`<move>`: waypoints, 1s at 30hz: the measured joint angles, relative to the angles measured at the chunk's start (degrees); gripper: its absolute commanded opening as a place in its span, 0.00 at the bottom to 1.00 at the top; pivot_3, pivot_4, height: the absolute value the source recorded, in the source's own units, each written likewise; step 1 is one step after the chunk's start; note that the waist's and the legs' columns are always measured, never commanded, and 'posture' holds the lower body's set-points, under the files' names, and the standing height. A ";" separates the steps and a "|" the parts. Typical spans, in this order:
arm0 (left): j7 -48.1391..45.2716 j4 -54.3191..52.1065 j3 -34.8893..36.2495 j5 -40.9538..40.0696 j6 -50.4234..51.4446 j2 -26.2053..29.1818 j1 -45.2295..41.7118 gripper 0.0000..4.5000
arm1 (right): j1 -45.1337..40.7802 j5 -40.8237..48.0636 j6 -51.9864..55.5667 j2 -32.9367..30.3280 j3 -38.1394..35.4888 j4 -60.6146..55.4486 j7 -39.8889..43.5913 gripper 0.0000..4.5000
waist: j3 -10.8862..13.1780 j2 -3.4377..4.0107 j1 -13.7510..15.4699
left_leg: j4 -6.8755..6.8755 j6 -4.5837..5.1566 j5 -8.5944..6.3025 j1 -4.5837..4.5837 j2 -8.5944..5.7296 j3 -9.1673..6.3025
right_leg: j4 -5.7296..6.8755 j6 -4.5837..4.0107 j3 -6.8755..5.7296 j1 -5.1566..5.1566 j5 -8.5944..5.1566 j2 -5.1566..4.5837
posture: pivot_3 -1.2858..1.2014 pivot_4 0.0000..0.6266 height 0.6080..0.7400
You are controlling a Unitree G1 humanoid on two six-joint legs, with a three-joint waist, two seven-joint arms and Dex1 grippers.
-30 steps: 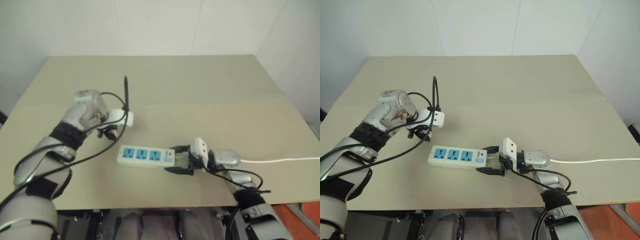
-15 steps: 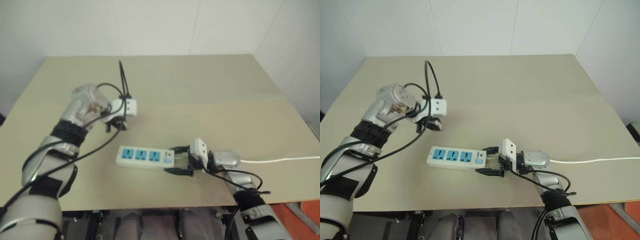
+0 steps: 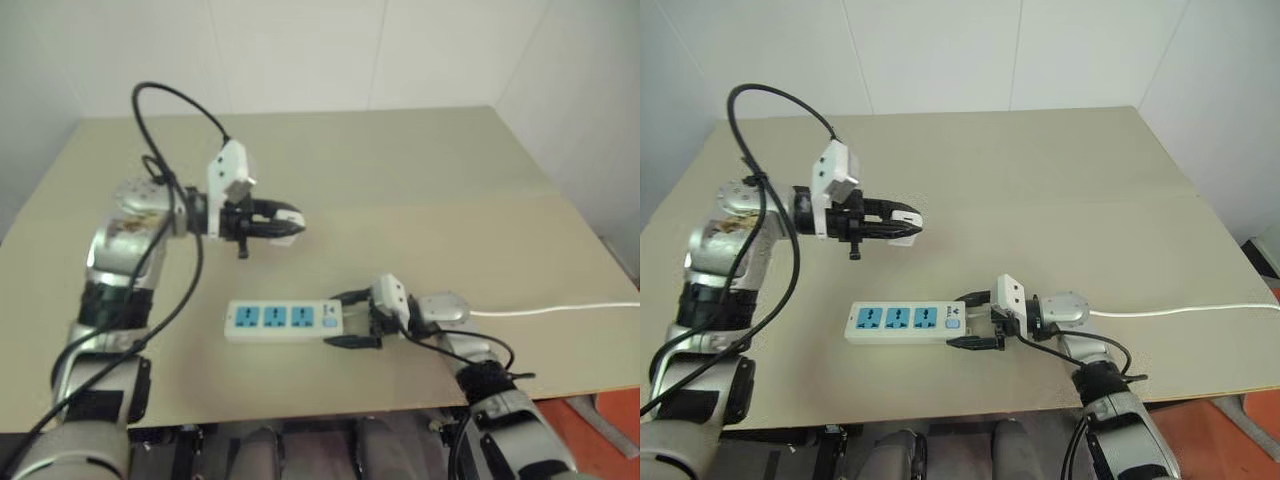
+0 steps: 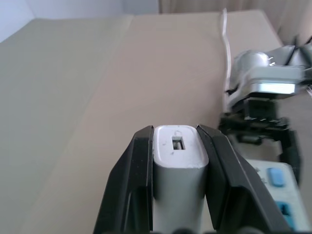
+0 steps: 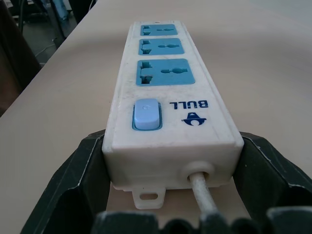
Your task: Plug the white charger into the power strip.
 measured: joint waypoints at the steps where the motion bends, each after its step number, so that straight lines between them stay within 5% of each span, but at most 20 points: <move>1: 0.11 -1.43 0.49 -1.61 1.22 0.17 0.93 0.23 | -0.60 -0.03 -0.66 -0.15 0.02 1.18 0.71 0.76 | 0.00 0.00 0.08 | 0.00 0.00 0.00 0.04 0.00 -0.02 | 0.00 0.00 -0.01 0.06 0.00 0.00 | 0.52 0.24 1.00; 19: 12.67 -14.26 3.42 -19.14 13.45 -4.26 16.75 0.23 | -7.87 -1.20 -8.78 1.26 -0.09 15.98 2.16 0.76 | -0.09 -0.11 0.15 | -0.09 -0.05 0.01 0.93 0.01 -0.04 | -0.08 -0.05 0.03 0.91 0.04 -0.03 | 0.52 0.24 1.00; 30: 8.47 -6.77 -0.44 -11.39 -11.82 -8.86 24.86 0.23 | -8.00 -2.17 -9.22 1.28 -0.80 16.25 1.88 0.76 | -0.10 -0.11 0.46 | -0.12 -0.10 0.03 0.93 0.00 0.02 | -0.13 -0.14 0.03 0.91 0.09 -0.02 | 0.52 0.24 1.00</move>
